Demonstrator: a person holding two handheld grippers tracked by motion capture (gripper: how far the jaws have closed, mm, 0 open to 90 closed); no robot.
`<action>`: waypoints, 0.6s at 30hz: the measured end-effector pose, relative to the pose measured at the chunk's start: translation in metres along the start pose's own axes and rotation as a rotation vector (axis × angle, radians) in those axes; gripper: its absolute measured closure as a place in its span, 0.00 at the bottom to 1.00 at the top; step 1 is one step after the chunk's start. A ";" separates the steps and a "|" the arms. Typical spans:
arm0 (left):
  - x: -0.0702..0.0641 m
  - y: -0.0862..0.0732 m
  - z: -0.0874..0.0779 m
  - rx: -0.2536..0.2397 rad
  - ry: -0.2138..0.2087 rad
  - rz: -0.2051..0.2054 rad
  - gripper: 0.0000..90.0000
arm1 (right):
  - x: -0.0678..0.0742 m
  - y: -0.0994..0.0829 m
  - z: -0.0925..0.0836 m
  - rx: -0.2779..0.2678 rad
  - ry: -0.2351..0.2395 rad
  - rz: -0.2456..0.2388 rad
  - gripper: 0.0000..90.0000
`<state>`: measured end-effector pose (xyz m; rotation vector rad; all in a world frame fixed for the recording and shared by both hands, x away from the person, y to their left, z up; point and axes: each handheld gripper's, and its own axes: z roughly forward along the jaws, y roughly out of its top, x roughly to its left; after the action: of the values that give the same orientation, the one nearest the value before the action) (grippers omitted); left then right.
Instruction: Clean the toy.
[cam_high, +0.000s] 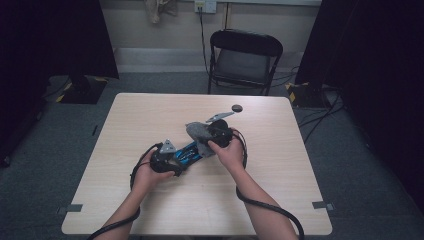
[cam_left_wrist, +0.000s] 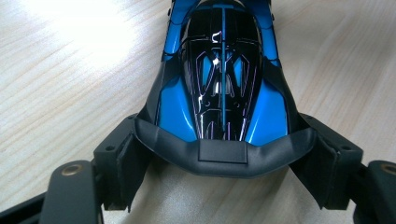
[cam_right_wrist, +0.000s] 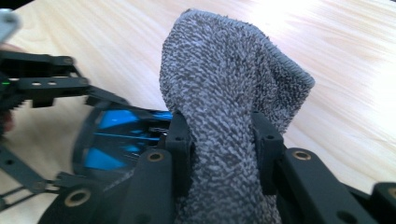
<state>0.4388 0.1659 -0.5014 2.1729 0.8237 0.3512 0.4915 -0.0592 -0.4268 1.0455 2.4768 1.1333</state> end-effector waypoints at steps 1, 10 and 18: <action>0.000 0.000 0.000 0.000 0.000 0.000 0.28 | 0.004 0.001 0.001 0.002 0.009 -0.004 0.74; 0.000 0.000 0.000 0.000 0.000 0.000 0.27 | 0.030 0.005 0.012 0.018 0.057 -0.048 0.74; 0.000 0.000 0.000 -0.005 0.004 -0.003 0.27 | 0.050 0.001 0.024 0.037 0.098 -0.070 0.74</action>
<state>0.4388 0.1657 -0.5015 2.1671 0.8275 0.3555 0.4673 -0.0112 -0.4376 0.9266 2.5976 1.1480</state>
